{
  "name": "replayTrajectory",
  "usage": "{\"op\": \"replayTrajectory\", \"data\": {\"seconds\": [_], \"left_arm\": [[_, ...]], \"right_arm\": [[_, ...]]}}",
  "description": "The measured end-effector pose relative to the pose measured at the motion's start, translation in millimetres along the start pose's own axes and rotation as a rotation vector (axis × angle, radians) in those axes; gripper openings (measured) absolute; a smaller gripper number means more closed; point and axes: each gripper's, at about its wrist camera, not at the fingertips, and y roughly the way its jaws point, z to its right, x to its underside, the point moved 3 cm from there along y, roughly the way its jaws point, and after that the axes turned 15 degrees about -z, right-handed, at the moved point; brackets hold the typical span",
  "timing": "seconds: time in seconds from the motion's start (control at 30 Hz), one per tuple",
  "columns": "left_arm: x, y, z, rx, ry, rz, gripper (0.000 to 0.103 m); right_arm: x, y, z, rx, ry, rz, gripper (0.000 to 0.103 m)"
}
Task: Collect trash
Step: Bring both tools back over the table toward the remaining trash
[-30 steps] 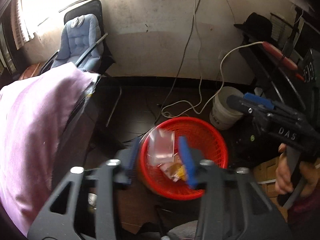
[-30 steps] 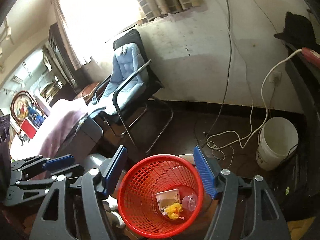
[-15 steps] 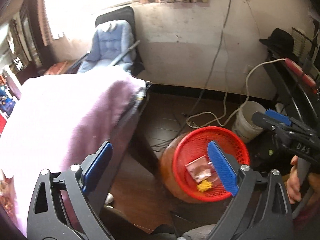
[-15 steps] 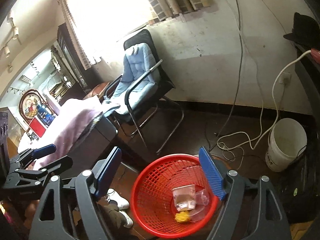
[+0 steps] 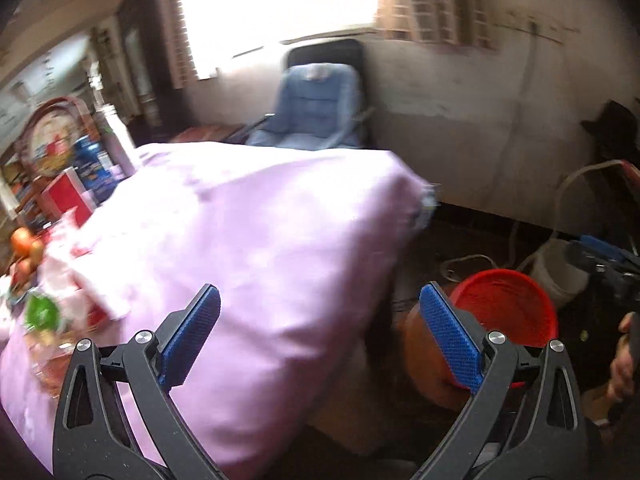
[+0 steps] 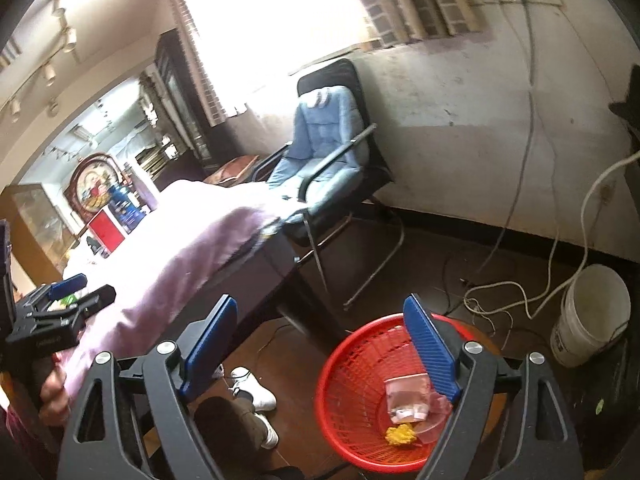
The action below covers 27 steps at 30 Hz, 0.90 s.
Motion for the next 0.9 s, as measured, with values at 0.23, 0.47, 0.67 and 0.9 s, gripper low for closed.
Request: {"op": "replayTrajectory", "data": {"seconds": [0.23,0.47,0.67,0.9], "left_arm": [[21.6,-21.5,-104.9,-0.157,-0.156,0.025,0.096],[50.2,-33.6,-216.1,-0.287,-0.327,0.007,0.096],[72.0,-23.7,-304.3,-0.398,-0.446,-0.05,0.096],[80.2,-5.5,-382.9,-0.273,-0.622,-0.1,0.096]], "right_arm": [[-3.9,2.8,-56.6,-0.051,-0.099,-0.023,0.088],[-9.0,16.7,-137.8,-0.118,-0.239,-0.053,0.093],[-13.2,40.0,-216.0,-0.199,-0.364,-0.099,0.094],[-15.8,81.7,-313.4,-0.216,-0.527,-0.154,0.097]]}}
